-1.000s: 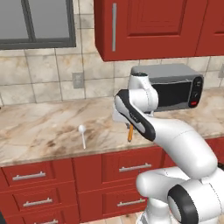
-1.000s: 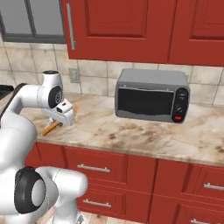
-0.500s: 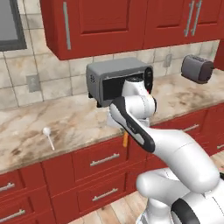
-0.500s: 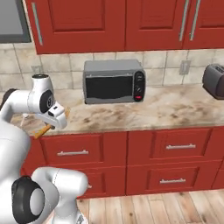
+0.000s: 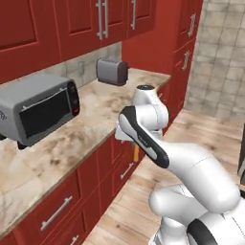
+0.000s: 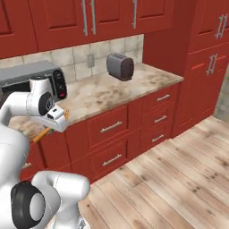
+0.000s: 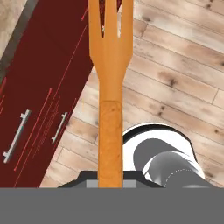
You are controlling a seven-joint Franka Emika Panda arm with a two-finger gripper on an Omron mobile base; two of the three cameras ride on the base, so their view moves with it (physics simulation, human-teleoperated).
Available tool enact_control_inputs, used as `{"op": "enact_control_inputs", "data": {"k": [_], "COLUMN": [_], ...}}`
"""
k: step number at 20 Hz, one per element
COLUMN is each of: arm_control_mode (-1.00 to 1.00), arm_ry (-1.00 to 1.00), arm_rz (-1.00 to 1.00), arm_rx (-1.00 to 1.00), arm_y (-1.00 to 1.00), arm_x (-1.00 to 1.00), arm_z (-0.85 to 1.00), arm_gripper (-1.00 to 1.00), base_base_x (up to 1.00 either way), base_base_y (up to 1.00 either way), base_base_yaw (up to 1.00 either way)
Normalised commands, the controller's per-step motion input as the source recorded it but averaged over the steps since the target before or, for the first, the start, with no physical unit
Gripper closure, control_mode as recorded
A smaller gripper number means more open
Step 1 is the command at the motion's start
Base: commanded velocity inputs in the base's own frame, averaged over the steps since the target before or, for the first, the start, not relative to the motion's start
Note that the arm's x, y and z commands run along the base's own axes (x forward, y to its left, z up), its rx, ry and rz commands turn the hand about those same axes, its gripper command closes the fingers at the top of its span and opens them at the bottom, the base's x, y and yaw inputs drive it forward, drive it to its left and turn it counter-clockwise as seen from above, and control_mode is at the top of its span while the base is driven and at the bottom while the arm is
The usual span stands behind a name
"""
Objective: Take the fork and place it on the left side of the plate. Then take the spoon and place it on the right side of the plate. Make sure they're directly next to the plate.
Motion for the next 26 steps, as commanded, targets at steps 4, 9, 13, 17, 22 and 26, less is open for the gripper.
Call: {"op": "enact_control_inputs", "data": {"k": [4, 9, 13, 17, 22, 26], "arm_control_mode": [1.00, 1.00, 1.00, 1.00, 1.00, 1.00], "arm_ry": [0.00, 0.00, 0.00, 0.00, 0.00, 0.00], "arm_rz": [0.00, 0.00, 0.00, 0.00, 0.00, 0.00], "arm_rx": [0.00, 0.00, 0.00, 0.00, 0.00, 0.00], "arm_y": [0.00, 0.00, 0.00, 0.00, 0.00, 0.00], "arm_x": [0.00, 0.00, 0.00, 0.00, 0.00, 0.00], "arm_z": [0.00, 0.00, 0.00, 0.00, 0.00, 0.00], "arm_gripper": [1.00, 1.00, 1.00, 1.00, 1.00, 1.00], "base_base_x": [0.00, 0.01, 0.01, 0.08, 0.13, 0.10], "base_base_y": [0.00, 0.00, 0.00, 0.00, 0.00, 0.00], "base_base_yaw": [-0.88, -0.86, -0.87, -0.82, -0.81, -0.83]}}
